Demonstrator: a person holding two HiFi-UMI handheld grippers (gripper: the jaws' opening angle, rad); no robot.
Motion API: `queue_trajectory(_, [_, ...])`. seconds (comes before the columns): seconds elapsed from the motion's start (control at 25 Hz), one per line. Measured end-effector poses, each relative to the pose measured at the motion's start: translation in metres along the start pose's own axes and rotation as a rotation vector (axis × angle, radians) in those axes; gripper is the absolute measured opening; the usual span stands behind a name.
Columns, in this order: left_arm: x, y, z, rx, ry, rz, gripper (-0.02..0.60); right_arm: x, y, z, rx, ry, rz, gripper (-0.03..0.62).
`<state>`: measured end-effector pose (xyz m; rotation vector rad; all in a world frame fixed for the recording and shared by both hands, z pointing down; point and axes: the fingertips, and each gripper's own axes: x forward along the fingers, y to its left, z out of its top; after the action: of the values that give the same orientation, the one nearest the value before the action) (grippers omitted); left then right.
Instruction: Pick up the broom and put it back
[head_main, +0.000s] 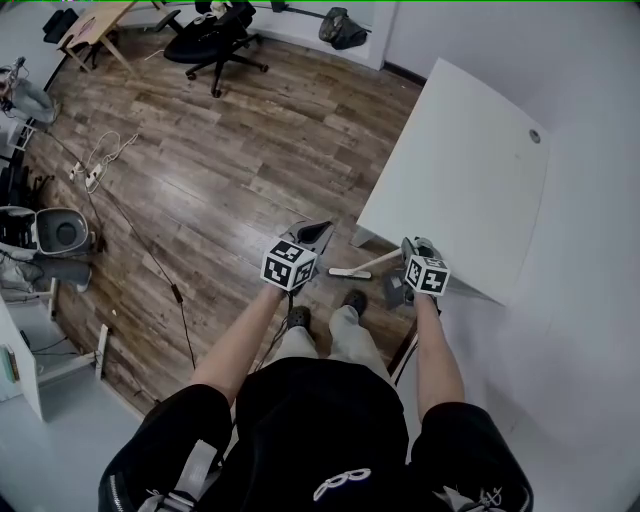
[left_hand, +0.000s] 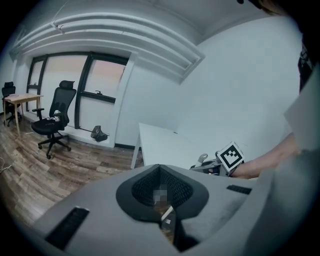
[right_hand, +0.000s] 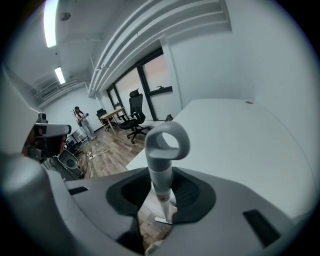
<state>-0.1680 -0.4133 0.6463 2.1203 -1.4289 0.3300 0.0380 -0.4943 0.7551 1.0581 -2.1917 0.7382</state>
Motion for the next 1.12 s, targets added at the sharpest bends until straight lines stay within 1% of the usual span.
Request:
queue_trajectory(0.04, [0.001,0.000,0.001,0.000,-0.002,-0.001,0.011,0.000,0.000,0.000,-0.005,0.000,-0.006,0.119])
queue_trajectory(0.24, [-0.004,0.003,0.003,-0.004,-0.009,-0.003,0.011,-0.003,0.005,-0.003,-0.011,0.002,-0.017,0.117])
queue_trajectory(0.72, [-0.028,0.006,-0.007,-0.003,-0.019,-0.030,0.012,-0.021,0.043,-0.026,-0.038,0.019,-0.012,0.117])
queue_trajectory(1.12, [-0.061,0.005,-0.013,0.011,-0.036,-0.068,0.011,-0.049,0.075,-0.047,-0.042,0.014,-0.051,0.117])
